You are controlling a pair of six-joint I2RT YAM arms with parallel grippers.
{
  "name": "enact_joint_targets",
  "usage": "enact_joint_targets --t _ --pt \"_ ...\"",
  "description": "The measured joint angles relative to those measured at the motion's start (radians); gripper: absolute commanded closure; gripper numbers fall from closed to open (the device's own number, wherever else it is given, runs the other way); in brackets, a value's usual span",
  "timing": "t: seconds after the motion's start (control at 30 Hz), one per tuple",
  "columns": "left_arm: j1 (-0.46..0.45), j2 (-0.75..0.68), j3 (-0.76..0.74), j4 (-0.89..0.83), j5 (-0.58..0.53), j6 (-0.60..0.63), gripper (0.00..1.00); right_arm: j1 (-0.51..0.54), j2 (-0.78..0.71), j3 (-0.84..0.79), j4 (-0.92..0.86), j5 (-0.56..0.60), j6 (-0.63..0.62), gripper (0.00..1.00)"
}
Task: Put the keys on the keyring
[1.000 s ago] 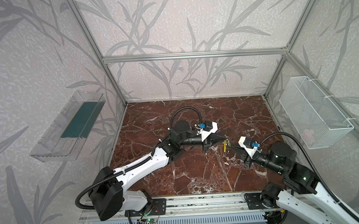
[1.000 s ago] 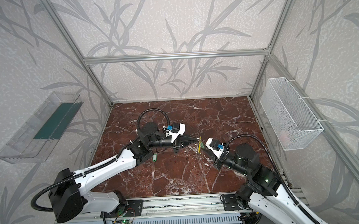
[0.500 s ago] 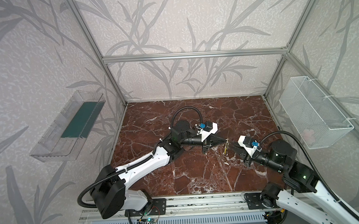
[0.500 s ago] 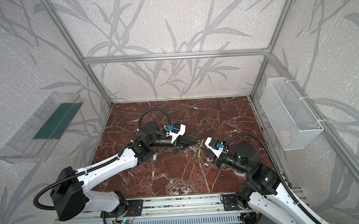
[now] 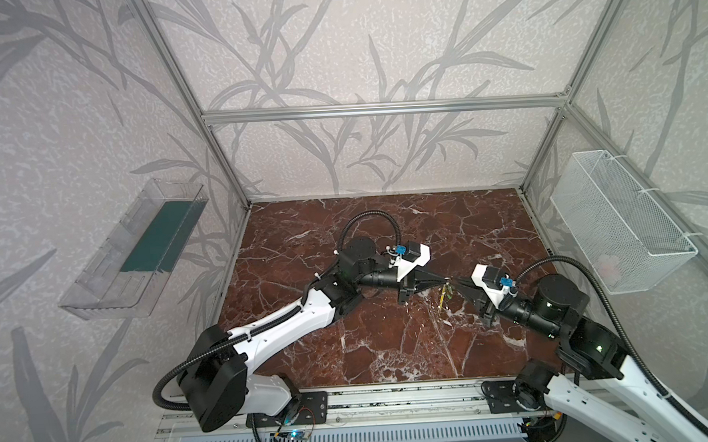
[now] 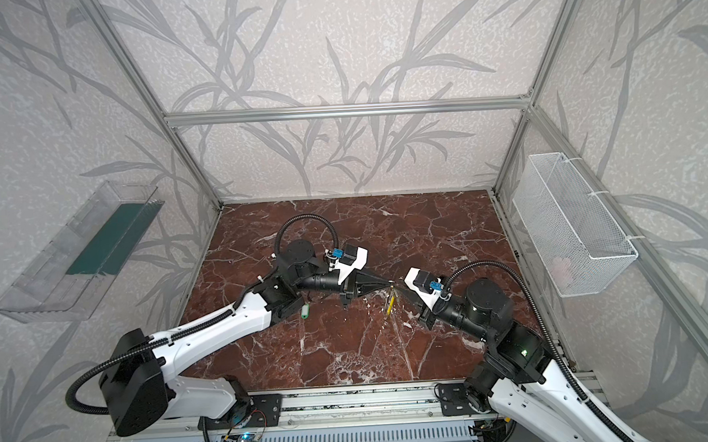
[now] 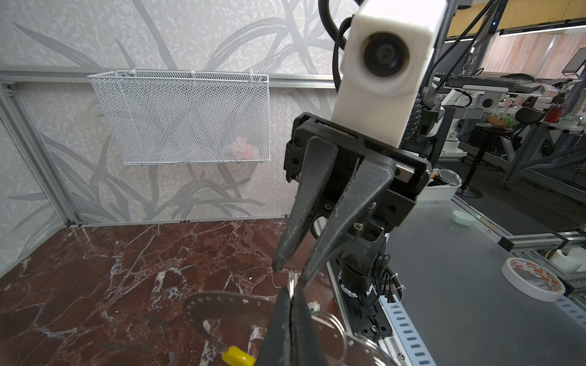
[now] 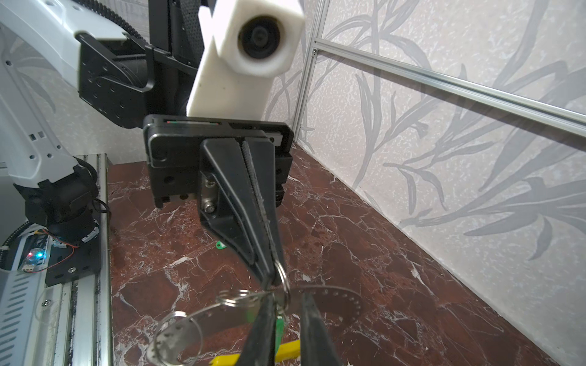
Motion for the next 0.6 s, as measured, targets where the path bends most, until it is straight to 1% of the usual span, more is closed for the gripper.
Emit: enact_joint_targets --t 0.13,0.27,0.43,0.6 --pt "0.000 -0.001 0.000 -0.007 0.000 0.004 1.00 -0.004 0.016 0.000 0.003 -0.020 0.001 0.89" --pt "0.000 -0.002 0.000 -0.013 0.002 0.008 1.00 -0.010 0.021 0.000 0.003 -0.038 0.006 0.90" --pt "0.001 -0.002 0.000 -0.025 0.005 0.019 1.00 -0.017 0.021 0.000 0.003 -0.058 0.022 1.00" --pt "0.001 -0.002 0.009 -0.059 0.007 0.048 1.00 -0.028 0.020 0.000 -0.009 -0.074 0.024 1.00"
